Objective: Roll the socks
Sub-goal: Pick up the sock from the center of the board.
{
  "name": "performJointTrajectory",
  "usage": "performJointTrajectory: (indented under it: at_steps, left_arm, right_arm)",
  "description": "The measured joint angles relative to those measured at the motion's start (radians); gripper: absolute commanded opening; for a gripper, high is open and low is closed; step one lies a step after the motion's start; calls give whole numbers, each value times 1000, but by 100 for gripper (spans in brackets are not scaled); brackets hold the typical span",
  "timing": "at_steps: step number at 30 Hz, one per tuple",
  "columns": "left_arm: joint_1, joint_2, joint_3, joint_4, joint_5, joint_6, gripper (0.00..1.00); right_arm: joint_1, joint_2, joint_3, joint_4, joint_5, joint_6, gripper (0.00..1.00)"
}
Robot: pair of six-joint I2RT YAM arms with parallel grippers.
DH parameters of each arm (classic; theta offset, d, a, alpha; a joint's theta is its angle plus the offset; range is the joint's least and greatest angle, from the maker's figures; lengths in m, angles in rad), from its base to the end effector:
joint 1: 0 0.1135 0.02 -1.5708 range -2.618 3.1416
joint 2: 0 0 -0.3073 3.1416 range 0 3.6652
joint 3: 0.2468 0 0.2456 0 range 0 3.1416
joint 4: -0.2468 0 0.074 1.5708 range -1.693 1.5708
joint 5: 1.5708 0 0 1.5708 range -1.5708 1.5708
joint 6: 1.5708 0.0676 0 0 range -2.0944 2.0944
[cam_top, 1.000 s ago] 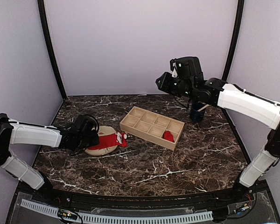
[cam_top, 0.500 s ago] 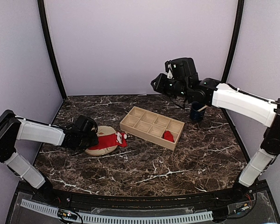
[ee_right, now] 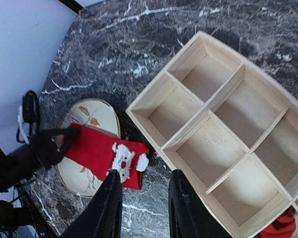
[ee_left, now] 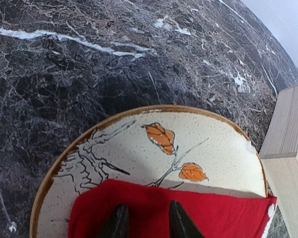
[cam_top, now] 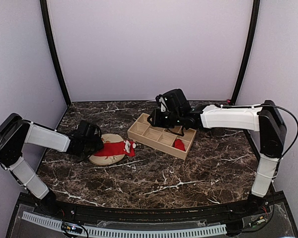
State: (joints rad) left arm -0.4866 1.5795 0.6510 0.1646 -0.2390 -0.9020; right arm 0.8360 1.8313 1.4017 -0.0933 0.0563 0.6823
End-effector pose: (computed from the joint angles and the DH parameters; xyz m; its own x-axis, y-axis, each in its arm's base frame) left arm 0.2853 -0.1328 0.1694 -0.6170 -0.5359 -0.5762 -0.2917 0.8359 -0.4650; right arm 0.3134 0.3412 0.2951 -0.7064 0.1573 -0.6901 -0.3384 0.7812 0.5245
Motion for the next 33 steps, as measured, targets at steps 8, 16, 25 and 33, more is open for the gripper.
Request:
performJointTrajectory:
  at_steps: [8, 16, 25, 33]
  left_arm:
    - [61, 59, 1, 129, 66, 3, 22]
    - [85, 115, 25, 209, 103, 44, 18]
    - [92, 143, 34, 254, 121, 80, 14]
    - [97, 156, 34, 282, 128, 87, 13]
  right_arm:
    - [68, 150, 0, -6, -37, -5, 33]
    - [107, 263, 52, -18, -47, -2, 37]
    - [113, 353, 133, -37, -37, 17, 38]
    - [113, 411, 183, -47, -39, 53, 39]
